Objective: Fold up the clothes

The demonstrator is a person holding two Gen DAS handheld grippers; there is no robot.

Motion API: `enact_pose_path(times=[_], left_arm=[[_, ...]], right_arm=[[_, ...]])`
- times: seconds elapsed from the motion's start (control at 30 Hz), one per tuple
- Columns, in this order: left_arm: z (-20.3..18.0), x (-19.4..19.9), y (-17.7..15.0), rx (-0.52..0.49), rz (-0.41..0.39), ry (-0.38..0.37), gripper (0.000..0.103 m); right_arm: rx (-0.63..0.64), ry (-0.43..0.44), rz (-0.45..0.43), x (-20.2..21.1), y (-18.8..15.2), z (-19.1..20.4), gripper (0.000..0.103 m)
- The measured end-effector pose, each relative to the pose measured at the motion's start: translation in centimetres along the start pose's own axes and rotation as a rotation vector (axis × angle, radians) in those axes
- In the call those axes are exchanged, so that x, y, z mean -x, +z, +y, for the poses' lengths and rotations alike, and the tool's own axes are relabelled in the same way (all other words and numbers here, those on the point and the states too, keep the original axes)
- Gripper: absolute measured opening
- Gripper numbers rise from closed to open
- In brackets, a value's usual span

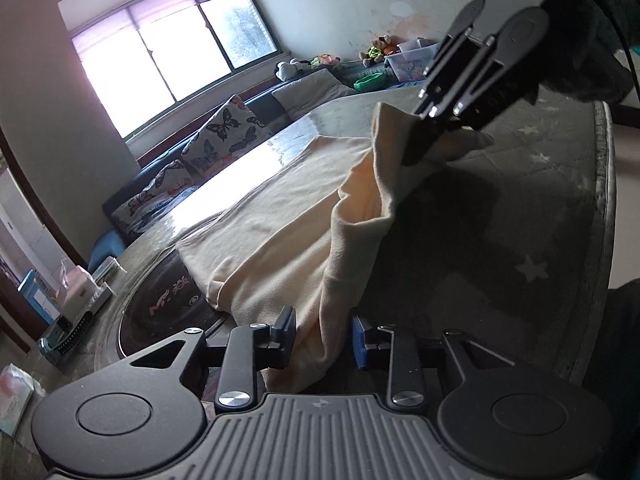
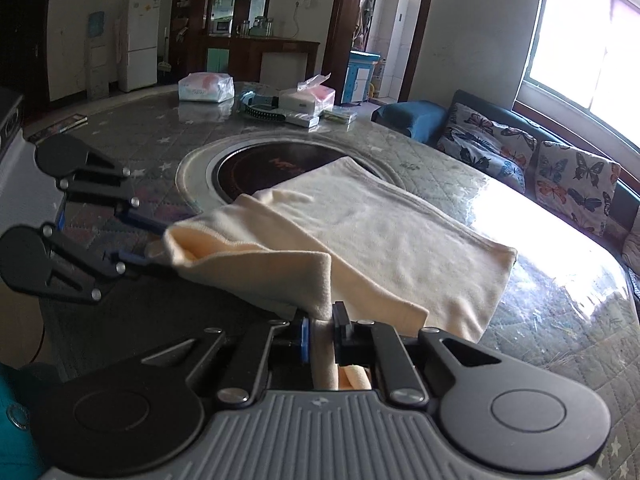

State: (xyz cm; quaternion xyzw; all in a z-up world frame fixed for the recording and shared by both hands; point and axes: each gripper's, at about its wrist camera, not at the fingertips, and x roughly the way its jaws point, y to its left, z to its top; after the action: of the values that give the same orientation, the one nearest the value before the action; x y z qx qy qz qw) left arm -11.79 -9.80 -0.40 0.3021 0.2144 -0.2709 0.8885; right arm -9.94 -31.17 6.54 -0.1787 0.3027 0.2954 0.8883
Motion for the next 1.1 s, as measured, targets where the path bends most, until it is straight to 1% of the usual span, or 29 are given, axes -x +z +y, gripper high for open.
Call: enact_pose_path(times=[0.1, 0.17, 0.23, 0.27, 0.3, 0.33, 0.37, 0.47, 0.6, 0.8, 0.93, 1.1], left_arm=[[-0.3, -0.1, -0.1, -0.038, 0.001, 0.004, 0.033], [-0.2, -0.3, -0.1, -0.053, 0.002, 0.008, 0.036], [-0.2, -0.4, -0.1, -0.069, 0.004, 0.012, 0.036], [-0.1, -0.5, -0.1, -0.07, 0.005, 0.011, 0.033], [0.0, -0.6, -0.2, -0.069, 0.006, 0.008, 0.028], [0.2, -0.7, -0.2, -0.068, 0.008, 0.006, 0.014], [0.1, -0.6, -0.2, -0.066, 0.006, 0.01, 0.011], [0.2, 0.3, -0.1, -0.047, -0.015, 0.013, 0.005], [0.8, 1.7, 0.4, -0.01, -0.038, 0.015, 0.005], [1.0, 4.8, 1.1, 0.039, -0.068, -0.015, 0.005], [0.4, 8.0, 1.2, 0.036, -0.079, -0.048, 0.005], [-0.1, 11.5, 0.8, 0.08, -0.077, -0.102, 0.005]], right_arm=[[-0.01, -0.005, -0.012, 0.1, 0.3, -0.2, 0.009], [-0.015, -0.007, -0.016, 0.1, 0.6, -0.2, 0.009], [-0.015, -0.013, -0.023, 0.1, 0.7, -0.3, 0.009], [-0.017, -0.013, -0.024, 0.1, 0.7, -0.3, 0.009], [-0.017, -0.014, -0.025, 0.1, 0.7, -0.3, 0.009], [-0.018, -0.017, -0.027, 0.1, 0.7, -0.3, 0.009], [-0.019, -0.019, -0.028, 0.1, 0.6, -0.2, 0.009], [-0.024, -0.021, -0.038, 0.2, 0.4, -0.1, 0.008], [-0.03, -0.022, -0.059, 1.1, 0.0, 0.1, 0.008], [-0.013, -0.009, -0.087, 3.9, -0.4, 0.8, 0.008], [-0.004, 0.028, -0.085, 6.4, -1.0, 1.8, 0.008], [0.0, 0.096, -0.058, 9.9, -2.0, 3.9, 0.008]])
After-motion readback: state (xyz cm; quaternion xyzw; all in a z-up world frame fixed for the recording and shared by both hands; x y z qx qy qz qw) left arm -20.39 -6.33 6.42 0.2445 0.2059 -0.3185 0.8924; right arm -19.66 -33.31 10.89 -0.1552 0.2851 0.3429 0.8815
